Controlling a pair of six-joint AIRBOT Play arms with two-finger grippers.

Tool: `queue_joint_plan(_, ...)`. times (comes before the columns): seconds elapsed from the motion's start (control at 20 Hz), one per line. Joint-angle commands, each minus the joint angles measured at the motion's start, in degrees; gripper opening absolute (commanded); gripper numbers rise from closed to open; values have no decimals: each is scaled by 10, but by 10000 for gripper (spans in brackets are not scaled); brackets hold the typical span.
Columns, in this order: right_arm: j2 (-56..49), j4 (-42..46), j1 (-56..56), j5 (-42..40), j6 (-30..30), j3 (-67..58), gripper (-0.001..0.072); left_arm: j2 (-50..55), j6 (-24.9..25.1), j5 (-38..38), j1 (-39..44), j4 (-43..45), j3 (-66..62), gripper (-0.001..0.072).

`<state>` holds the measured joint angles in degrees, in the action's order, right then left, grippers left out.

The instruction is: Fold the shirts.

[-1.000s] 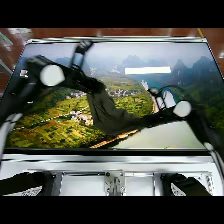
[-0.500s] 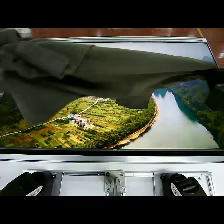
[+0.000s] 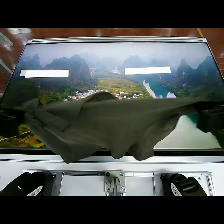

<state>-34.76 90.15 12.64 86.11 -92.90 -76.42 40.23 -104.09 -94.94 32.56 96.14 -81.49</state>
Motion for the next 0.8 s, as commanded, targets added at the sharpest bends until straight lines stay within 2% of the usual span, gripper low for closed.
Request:
queue_joint_plan(0.0,-52,10,0,64,-6,70,62,3,-25,3,-1,9,142,38)
queue_joint_plan(0.15,-137,67,0,-106,-4,140,63,35,-25,118,-30,30,221,38)
queue_joint_plan(0.35,-287,83,0,-307,-64,141,63,130,-35,325,-136,27,226,38)
queue_joint_plan(0.55,-419,83,-3,-436,-134,141,63,232,-42,537,-221,-99,226,38)
queue_joint_plan(0.75,-484,70,-28,-544,-256,141,63,317,-42,703,-231,-193,226,38)
